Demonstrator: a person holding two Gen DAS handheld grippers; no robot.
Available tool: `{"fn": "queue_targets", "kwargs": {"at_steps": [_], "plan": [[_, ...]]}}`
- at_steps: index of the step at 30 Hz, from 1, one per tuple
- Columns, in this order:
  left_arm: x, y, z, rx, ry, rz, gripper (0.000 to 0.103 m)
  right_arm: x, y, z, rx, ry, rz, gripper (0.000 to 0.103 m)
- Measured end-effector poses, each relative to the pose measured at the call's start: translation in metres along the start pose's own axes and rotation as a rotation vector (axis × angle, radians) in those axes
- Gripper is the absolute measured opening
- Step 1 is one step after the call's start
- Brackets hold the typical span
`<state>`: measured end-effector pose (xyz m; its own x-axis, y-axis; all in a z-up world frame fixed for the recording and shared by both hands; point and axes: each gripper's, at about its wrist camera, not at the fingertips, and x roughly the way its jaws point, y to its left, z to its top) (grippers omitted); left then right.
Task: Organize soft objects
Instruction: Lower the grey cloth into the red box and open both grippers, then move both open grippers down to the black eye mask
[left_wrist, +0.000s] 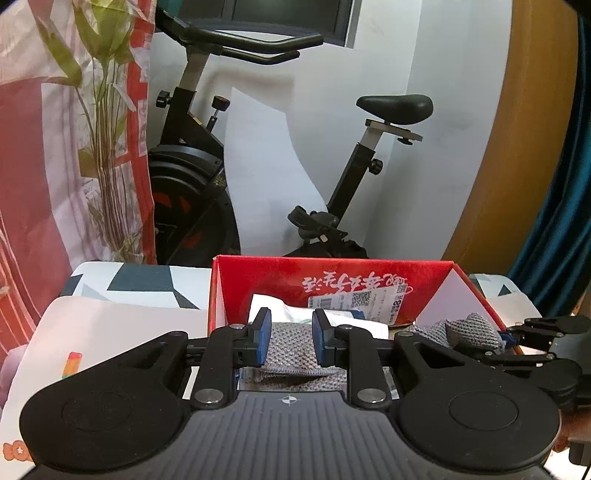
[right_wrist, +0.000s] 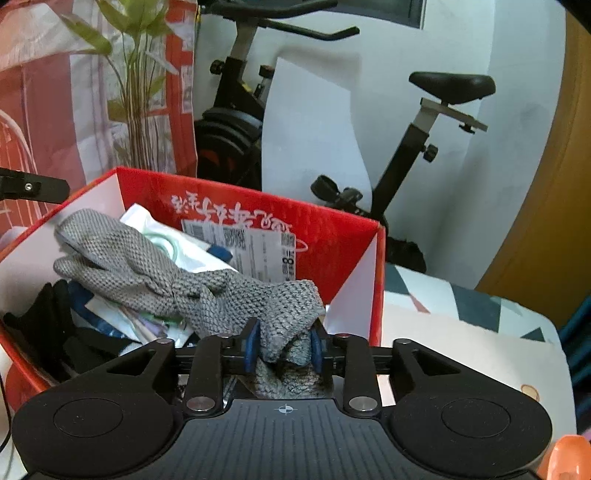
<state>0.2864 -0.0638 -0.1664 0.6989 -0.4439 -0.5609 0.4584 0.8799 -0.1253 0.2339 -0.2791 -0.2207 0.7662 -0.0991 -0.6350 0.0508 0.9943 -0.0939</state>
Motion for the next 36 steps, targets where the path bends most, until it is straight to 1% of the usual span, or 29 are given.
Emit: {"fn": "queue_targets", "kwargs": {"at_steps": [1,2,3,4,6,7,9,11,13,19,23,27,33,36], "plan": [[0.0,-0.001,-0.002,0.003,0.002,-0.001,0.027,-0.001,0.0,-0.001,-0.001,-0.001,-0.002,0.034],[-0.001,-0.002,-0.004,0.007,0.004,-0.001,0.031,-0.002,-0.001,-0.002,-0.001,-0.004,-0.002,0.037],[-0.002,-0.004,-0.006,0.01,0.005,0.001,0.035,-0.004,-0.002,-0.002,0.0,-0.011,-0.004,0.045],[-0.003,-0.005,-0.008,0.012,0.006,0.001,0.036,-0.008,-0.003,-0.002,0.003,-0.022,-0.007,0.054],[-0.006,-0.006,-0.012,0.011,0.01,-0.002,0.036,-0.016,-0.005,-0.002,0.005,-0.056,-0.007,0.063],[-0.008,-0.007,-0.014,0.01,0.011,-0.004,0.036,-0.021,-0.007,-0.002,0.004,-0.076,-0.005,0.067],[-0.013,-0.009,-0.017,0.007,0.01,-0.01,0.041,-0.031,-0.007,-0.002,-0.002,-0.115,-0.009,0.071],[-0.022,-0.011,-0.021,0.002,-0.001,-0.016,0.043,-0.042,-0.009,-0.002,-0.001,-0.151,-0.006,0.071],[-0.031,-0.014,-0.026,-0.008,-0.012,-0.027,0.043,-0.053,-0.01,-0.005,0.012,-0.182,0.016,0.071],[-0.059,-0.02,-0.054,-0.057,-0.016,-0.051,0.043,-0.08,-0.007,-0.022,0.024,-0.232,0.059,0.071],[-0.071,-0.021,-0.072,-0.113,0.014,-0.065,0.042,-0.09,0.0,-0.034,0.02,-0.232,0.094,0.071],[-0.077,-0.025,-0.089,-0.129,0.052,-0.078,0.042,-0.098,0.008,-0.044,0.022,-0.237,0.119,0.071],[-0.074,-0.03,-0.114,-0.18,0.115,-0.112,0.042,-0.115,0.01,-0.06,0.029,-0.27,0.137,0.07],[-0.069,-0.033,-0.123,-0.209,0.146,-0.122,0.042,-0.12,0.009,-0.065,0.029,-0.265,0.142,0.07]]}}
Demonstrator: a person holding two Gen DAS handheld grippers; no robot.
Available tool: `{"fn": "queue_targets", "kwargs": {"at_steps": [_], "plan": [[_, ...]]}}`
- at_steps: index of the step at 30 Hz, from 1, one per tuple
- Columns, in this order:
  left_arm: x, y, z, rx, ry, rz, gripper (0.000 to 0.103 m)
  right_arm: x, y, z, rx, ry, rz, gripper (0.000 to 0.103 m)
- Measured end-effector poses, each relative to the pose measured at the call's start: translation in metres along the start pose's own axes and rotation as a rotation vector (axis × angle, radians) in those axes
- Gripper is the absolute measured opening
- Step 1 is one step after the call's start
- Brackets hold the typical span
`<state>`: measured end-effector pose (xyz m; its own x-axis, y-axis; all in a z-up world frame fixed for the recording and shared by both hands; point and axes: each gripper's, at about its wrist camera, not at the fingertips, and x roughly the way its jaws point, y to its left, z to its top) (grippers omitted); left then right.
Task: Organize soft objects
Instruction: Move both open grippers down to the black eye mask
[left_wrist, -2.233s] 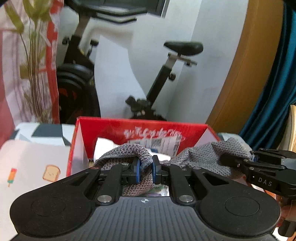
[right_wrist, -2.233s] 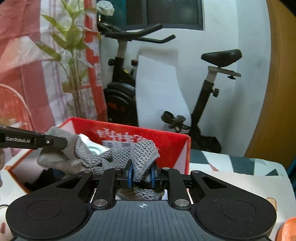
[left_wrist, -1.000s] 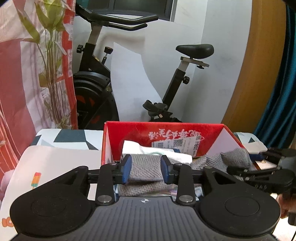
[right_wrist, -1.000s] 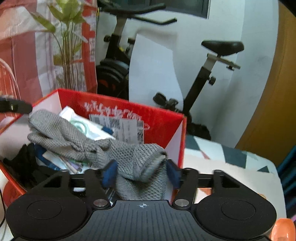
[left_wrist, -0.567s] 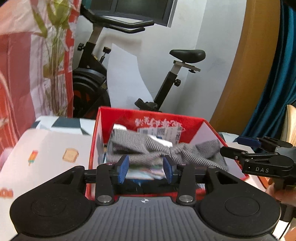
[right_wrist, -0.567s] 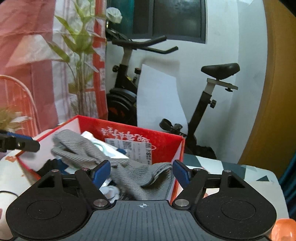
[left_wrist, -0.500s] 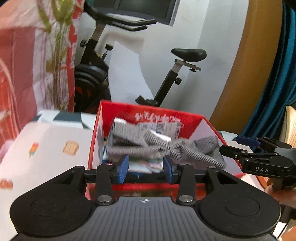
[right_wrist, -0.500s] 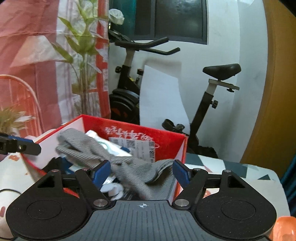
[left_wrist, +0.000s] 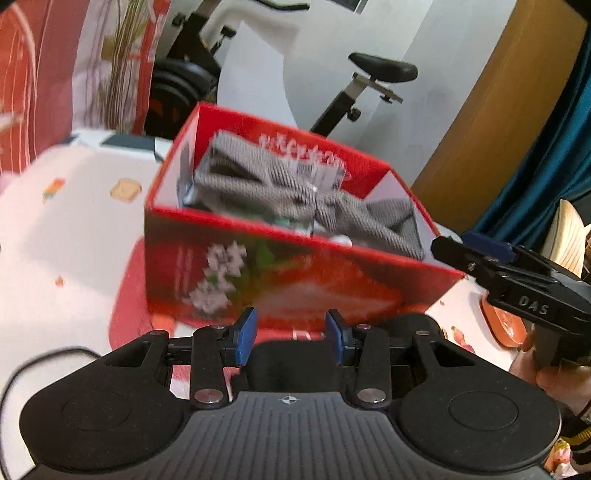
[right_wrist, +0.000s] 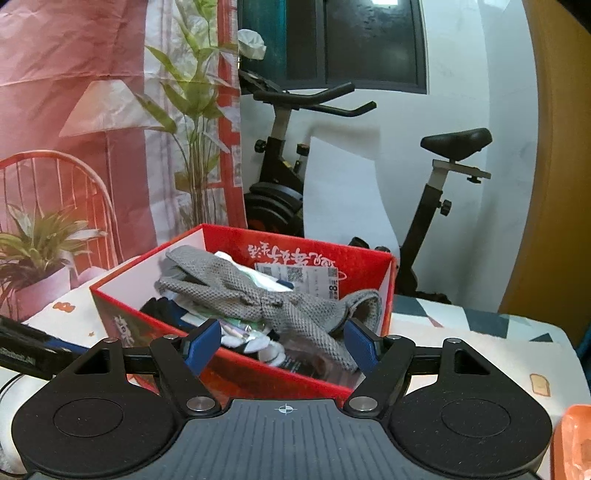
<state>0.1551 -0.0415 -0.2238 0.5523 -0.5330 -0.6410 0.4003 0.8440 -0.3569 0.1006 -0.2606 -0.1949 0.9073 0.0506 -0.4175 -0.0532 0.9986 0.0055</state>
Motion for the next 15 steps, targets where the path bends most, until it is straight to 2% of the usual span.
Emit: {"fn": "queue_targets", "kwargs": {"at_steps": [5,15], "plan": [[0.009,-0.002,-0.007,-0.012,0.022,0.021,0.042,-0.006,-0.001,-0.011,0.014,0.025,0.016,0.066],[0.022,0.005,-0.02,-0.013,0.08,0.083,0.042,-0.012,-0.002,-0.046,0.065,0.095,-0.027,0.066]]}}
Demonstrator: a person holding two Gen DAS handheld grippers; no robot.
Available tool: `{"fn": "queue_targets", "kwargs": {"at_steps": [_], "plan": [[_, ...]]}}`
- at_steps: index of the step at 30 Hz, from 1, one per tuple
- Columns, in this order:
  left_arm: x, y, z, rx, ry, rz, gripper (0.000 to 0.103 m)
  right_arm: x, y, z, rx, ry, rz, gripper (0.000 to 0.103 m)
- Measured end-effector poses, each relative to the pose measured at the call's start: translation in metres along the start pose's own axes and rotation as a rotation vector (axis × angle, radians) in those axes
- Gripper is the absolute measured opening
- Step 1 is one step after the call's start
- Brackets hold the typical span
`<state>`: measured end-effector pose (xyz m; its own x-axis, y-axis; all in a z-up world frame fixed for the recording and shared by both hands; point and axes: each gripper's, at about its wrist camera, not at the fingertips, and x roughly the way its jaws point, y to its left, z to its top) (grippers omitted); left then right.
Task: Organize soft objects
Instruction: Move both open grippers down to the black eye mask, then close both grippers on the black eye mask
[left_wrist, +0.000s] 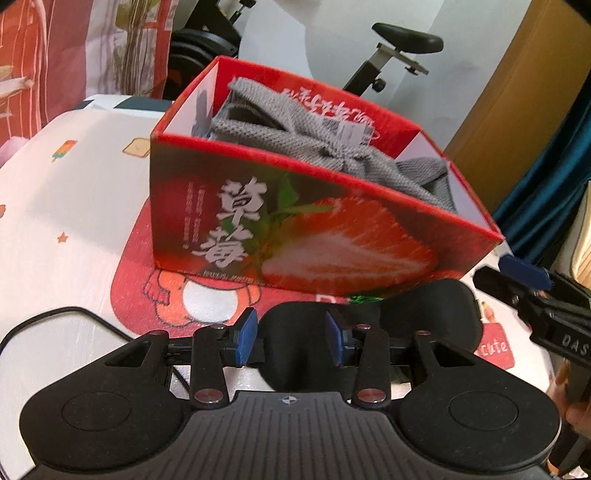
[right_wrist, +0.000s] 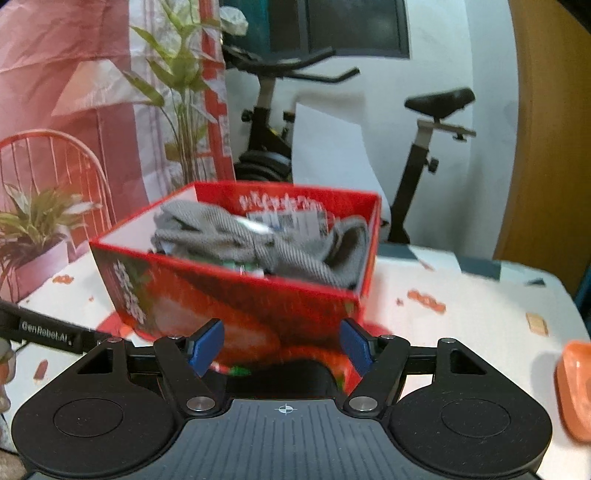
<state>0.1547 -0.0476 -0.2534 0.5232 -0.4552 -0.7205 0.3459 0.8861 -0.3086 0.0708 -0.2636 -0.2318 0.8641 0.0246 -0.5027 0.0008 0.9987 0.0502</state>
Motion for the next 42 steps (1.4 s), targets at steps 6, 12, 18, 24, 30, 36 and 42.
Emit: {"fn": "queue_targets", "kwargs": {"at_steps": [6,12,18,24,30,36,42], "plan": [[0.011,0.004,-0.007,-0.003,0.035,0.018,0.042,0.013,-0.001,-0.02,0.021,0.081,-0.006,0.065],[0.022,0.003,-0.005,0.012,0.063,0.023,0.042,0.018,-0.002,-0.025,0.041,0.099,0.0,0.065],[0.031,-0.011,-0.008,0.088,0.063,0.019,0.043,0.021,-0.006,-0.027,0.055,0.119,-0.033,0.066],[0.045,-0.017,-0.012,0.149,0.072,0.033,0.043,0.027,-0.008,-0.03,0.071,0.146,-0.053,0.066],[0.044,-0.016,-0.014,0.166,0.067,0.048,0.043,0.024,0.004,-0.025,0.018,0.135,-0.009,0.056],[0.043,-0.005,-0.014,0.149,0.088,0.098,0.043,0.021,0.015,-0.021,-0.027,0.12,0.026,0.04],[0.04,0.002,-0.015,0.145,0.084,0.115,0.043,0.024,0.017,-0.024,-0.023,0.14,0.048,0.025]]}}
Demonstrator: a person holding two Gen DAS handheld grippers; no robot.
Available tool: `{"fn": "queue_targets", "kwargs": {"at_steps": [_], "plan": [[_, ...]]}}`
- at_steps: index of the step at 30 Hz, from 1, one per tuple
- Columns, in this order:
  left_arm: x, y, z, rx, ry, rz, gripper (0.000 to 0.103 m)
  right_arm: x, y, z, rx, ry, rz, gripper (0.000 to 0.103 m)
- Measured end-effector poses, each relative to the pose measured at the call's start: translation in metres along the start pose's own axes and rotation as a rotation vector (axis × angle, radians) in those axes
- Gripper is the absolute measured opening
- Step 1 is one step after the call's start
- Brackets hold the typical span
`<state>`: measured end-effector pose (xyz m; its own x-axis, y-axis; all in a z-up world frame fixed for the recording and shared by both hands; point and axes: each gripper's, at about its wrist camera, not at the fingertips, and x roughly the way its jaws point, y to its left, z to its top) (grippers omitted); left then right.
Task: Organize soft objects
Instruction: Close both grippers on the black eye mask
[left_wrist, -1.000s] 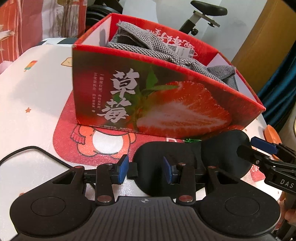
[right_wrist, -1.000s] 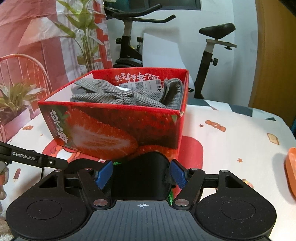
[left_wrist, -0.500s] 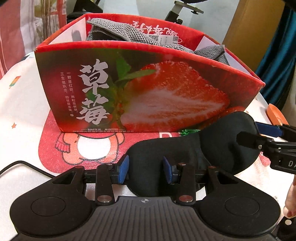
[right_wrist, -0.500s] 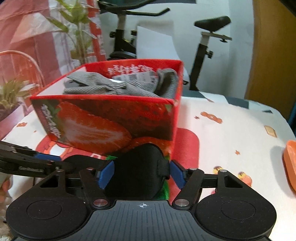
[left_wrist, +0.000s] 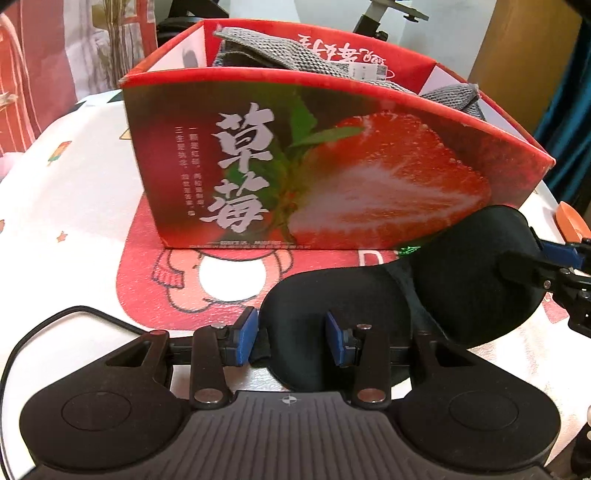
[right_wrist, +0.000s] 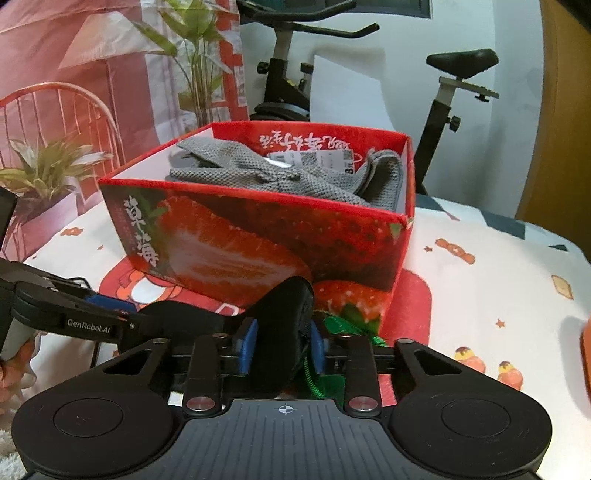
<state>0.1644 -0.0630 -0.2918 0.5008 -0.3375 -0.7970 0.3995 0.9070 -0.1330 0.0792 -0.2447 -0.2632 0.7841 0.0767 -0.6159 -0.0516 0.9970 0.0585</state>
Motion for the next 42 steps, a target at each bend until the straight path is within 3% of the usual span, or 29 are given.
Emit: {"fn": "queue_targets", "kwargs": {"at_steps": [8,13,26,32,40,42], "plan": [[-0.009,0.023,-0.005,-0.066,-0.013,0.007,0.043,0.008,0.005,-0.011,0.01,0.044,0.027,0.02],[-0.015,0.038,-0.008,-0.148,-0.012,-0.03,0.054,0.015,0.009,-0.016,0.016,0.078,0.037,0.02],[-0.017,0.04,-0.008,-0.145,0.0,-0.02,0.057,0.031,0.003,-0.028,0.064,0.149,0.03,0.021],[-0.011,0.027,-0.008,-0.108,0.01,-0.017,0.065,0.032,0.002,-0.029,0.07,0.153,0.035,0.021],[-0.011,0.025,-0.009,-0.105,0.008,-0.004,0.064,0.033,0.003,-0.029,0.068,0.155,0.035,0.021],[-0.012,0.025,-0.009,-0.108,0.006,-0.003,0.053,0.032,0.003,-0.028,0.068,0.154,0.036,0.021]]}}
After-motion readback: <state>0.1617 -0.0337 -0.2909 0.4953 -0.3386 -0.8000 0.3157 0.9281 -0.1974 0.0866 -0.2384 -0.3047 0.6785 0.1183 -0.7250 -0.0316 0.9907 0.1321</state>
